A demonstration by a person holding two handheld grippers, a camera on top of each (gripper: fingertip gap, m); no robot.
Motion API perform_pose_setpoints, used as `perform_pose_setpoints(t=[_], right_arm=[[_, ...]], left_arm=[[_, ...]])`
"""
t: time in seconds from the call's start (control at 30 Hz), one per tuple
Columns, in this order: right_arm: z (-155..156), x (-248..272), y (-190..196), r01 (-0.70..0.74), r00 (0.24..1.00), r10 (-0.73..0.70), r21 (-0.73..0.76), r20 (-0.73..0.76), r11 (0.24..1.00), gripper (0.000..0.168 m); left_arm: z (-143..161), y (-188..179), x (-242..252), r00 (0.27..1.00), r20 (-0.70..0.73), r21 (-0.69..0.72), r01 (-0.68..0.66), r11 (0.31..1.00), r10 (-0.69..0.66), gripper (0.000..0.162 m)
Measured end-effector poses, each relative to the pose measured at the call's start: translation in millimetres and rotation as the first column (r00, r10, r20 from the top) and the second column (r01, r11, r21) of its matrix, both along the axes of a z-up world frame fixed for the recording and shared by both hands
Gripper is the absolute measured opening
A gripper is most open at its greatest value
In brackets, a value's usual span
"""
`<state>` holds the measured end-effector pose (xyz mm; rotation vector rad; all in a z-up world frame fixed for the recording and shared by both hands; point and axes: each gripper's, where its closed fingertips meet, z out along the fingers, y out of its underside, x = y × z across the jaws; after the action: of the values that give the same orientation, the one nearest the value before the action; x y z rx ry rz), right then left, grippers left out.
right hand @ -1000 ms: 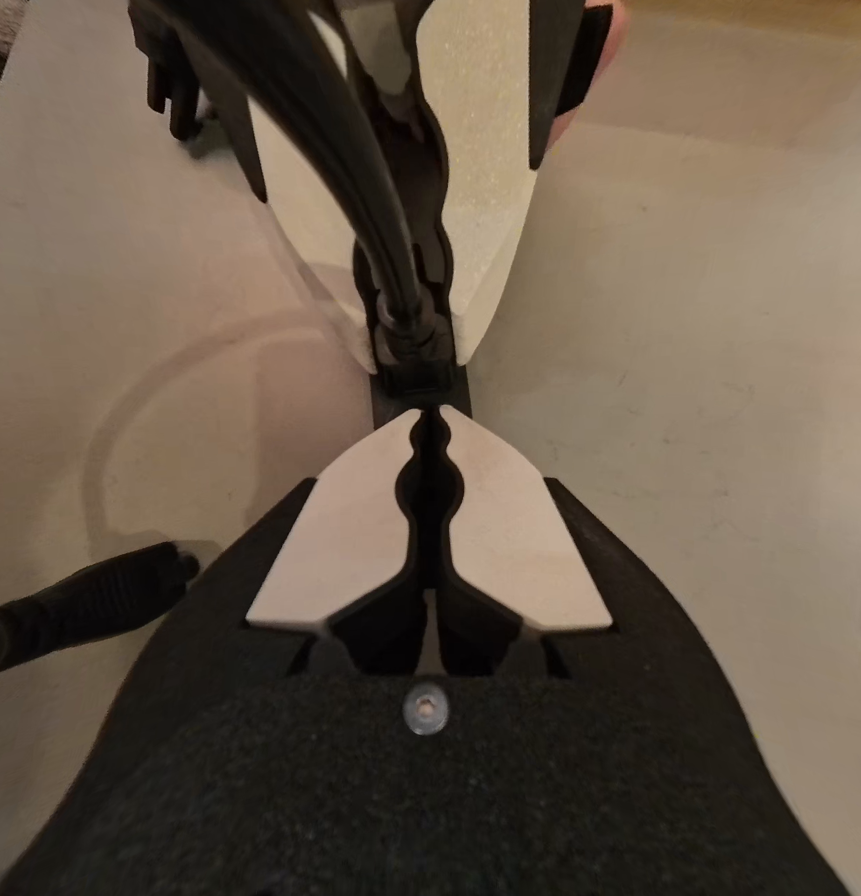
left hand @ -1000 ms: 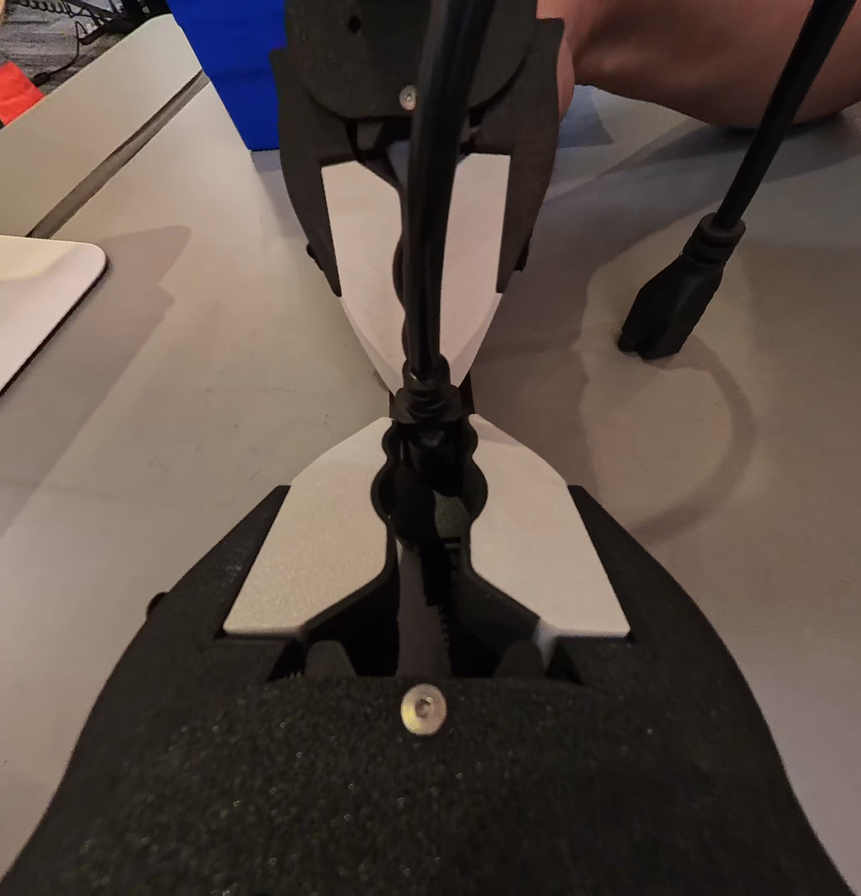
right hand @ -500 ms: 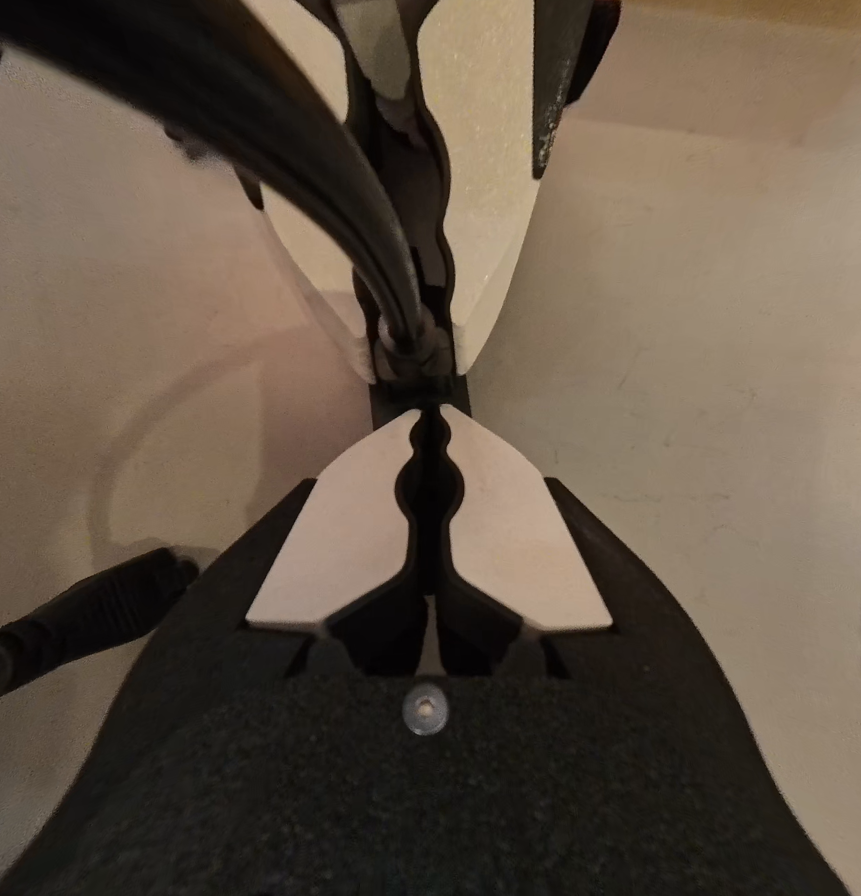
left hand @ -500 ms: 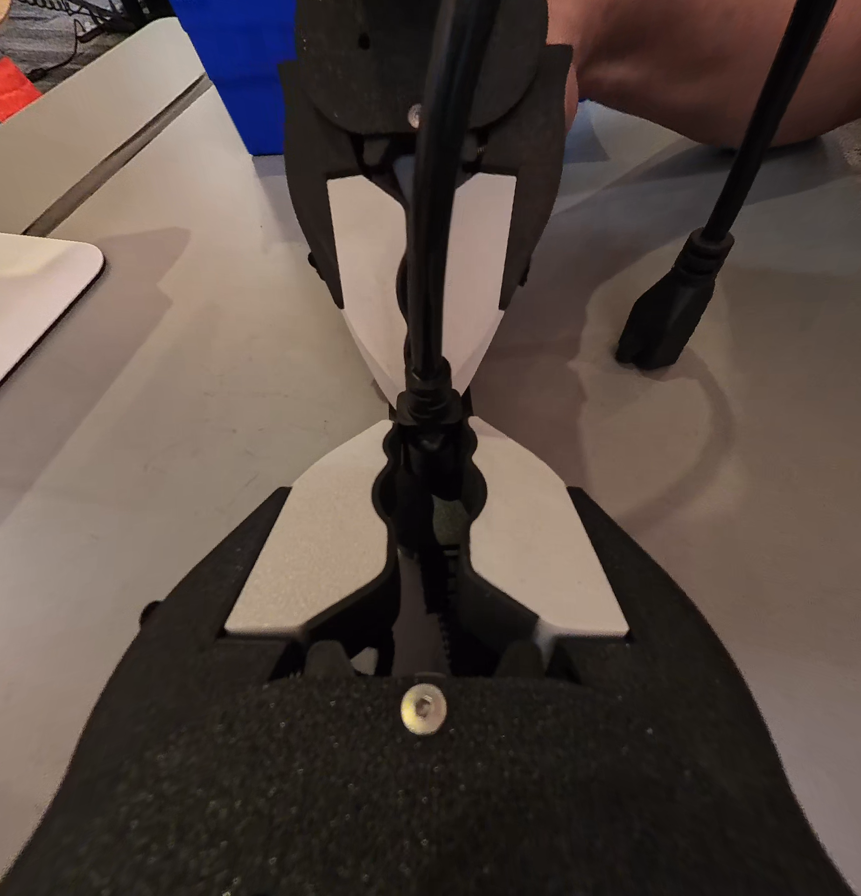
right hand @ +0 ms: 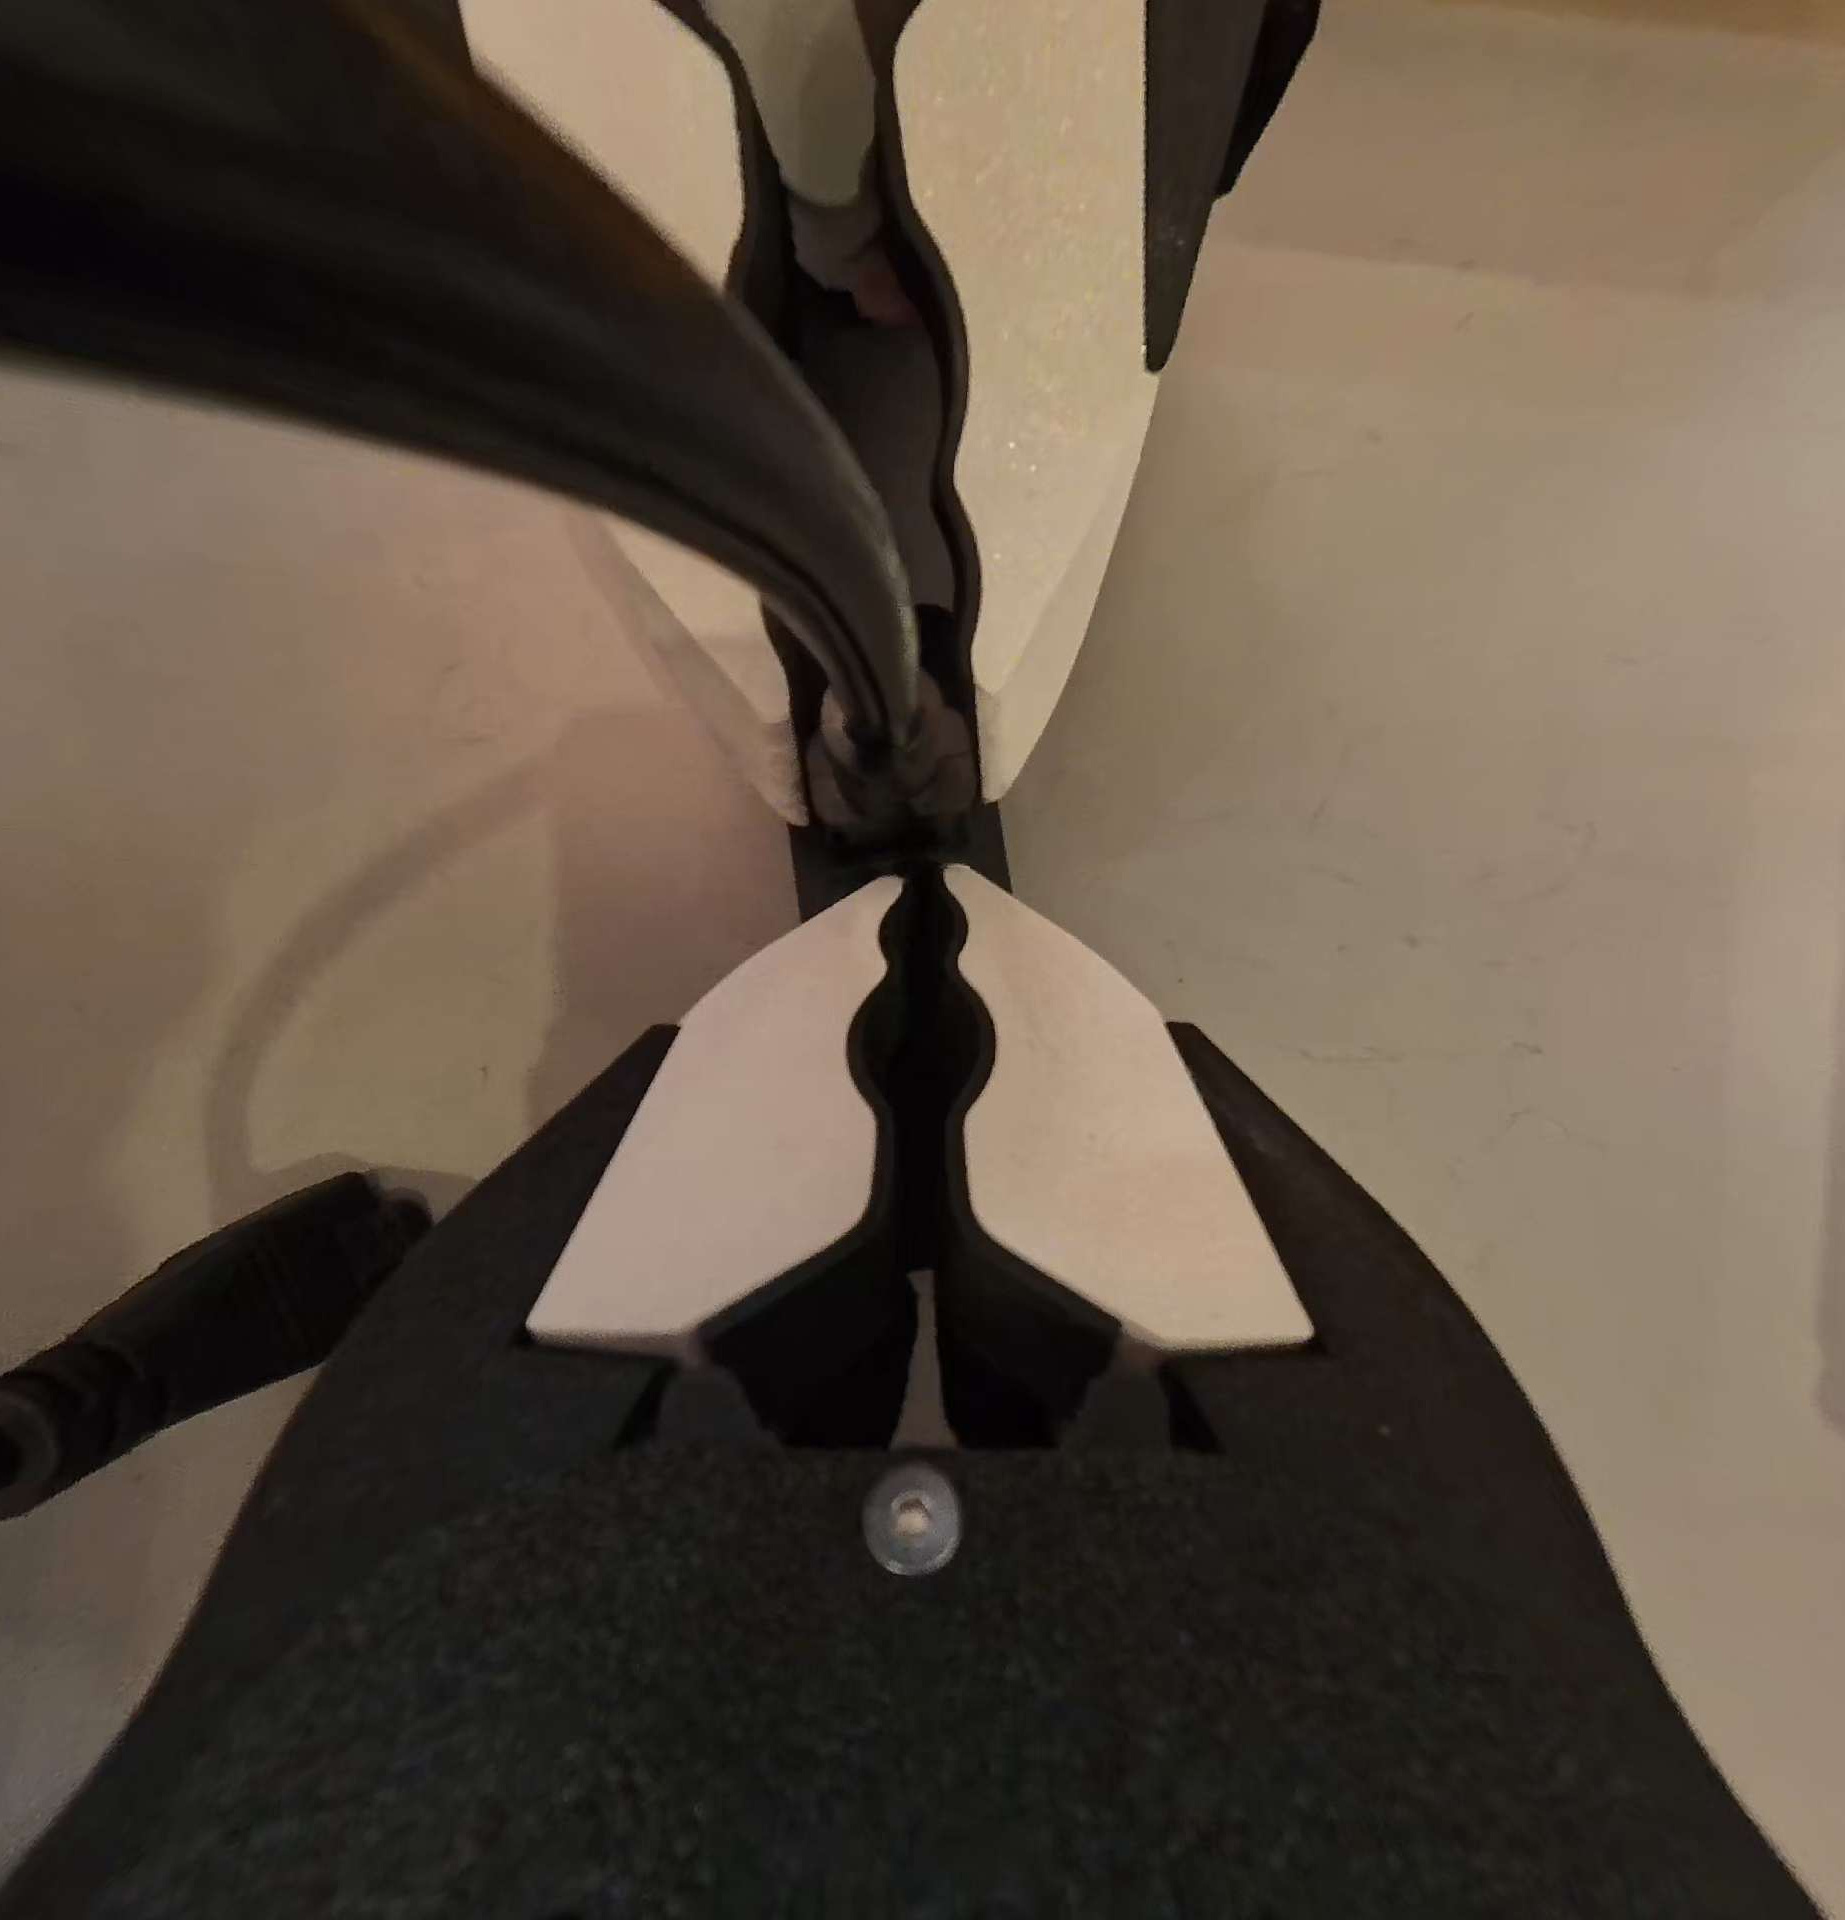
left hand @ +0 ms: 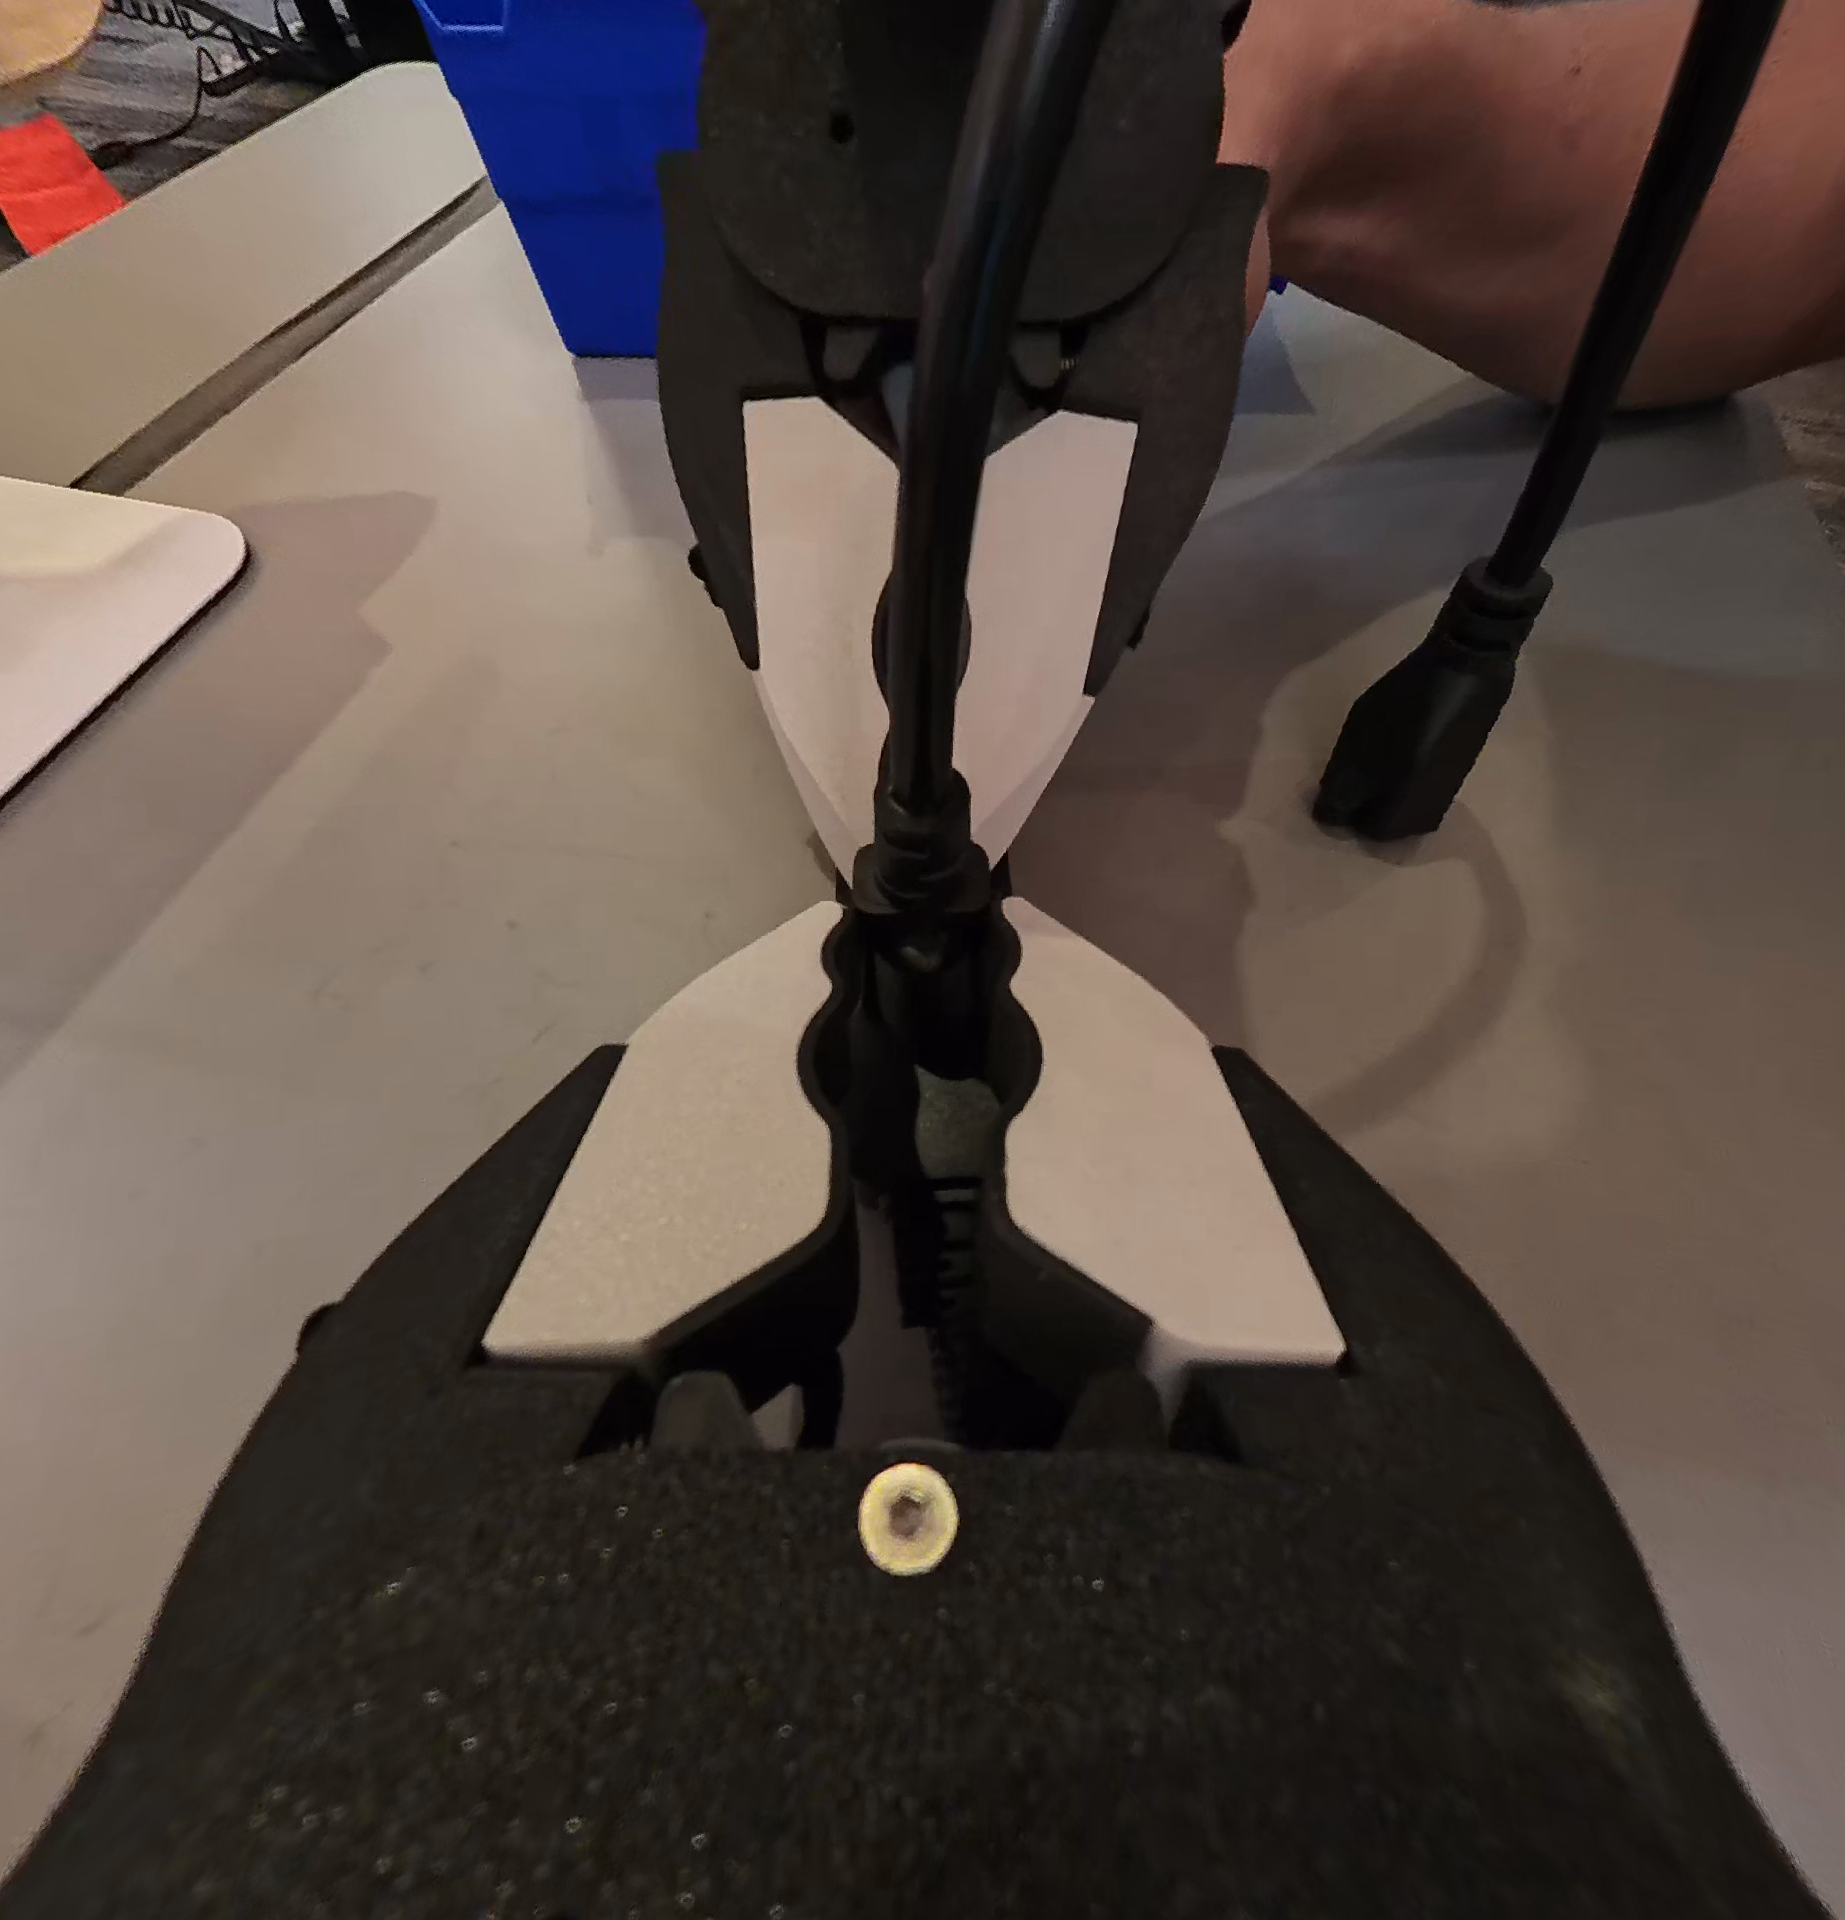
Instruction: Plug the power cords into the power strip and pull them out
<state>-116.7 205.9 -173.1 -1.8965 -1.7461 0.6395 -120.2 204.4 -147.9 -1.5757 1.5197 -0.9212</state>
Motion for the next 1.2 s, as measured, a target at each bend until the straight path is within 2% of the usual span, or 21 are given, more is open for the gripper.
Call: perform_pose_setpoints(t=[0.93, 1.0, 1.07, 1.2], right_arm=[[5.1, 0.3, 5.2, 0.021, 1.0, -0.021, 0.026, 0.009, 0.999, 0.003], [3.1, 3.5, 5.9, 0.025, 0.999, -0.026, 0.036, 0.036, 0.999, 0.002], [-1.8, 7.8, 7.7, 0.024, 0.997, -0.029, 0.064, 0.067, 0.998, 0.002], [-0.6, 10.5, 6.7, -0.009, 0.997, 0.002, 0.084, 0.08, 0.996, 0.001]], left_arm=[[15.9, 5.4, 3.4, 0.99, 0.115, -0.095, -0.069, 0.993, 0.08, 0.016], [11.3, 4.5, 5.5, 0.994, 0.084, -0.077, -0.067, 0.995, 0.073, 0.017], [3.6, 3.4, 6.8, 0.998, 0.03, -0.004, -0.046, 0.999, 0.046, 0.019], [2.6, -0.2, 6.2, 1.0, 0.023, 0.053, 0.008, 0.999, -0.01, 0.023]])
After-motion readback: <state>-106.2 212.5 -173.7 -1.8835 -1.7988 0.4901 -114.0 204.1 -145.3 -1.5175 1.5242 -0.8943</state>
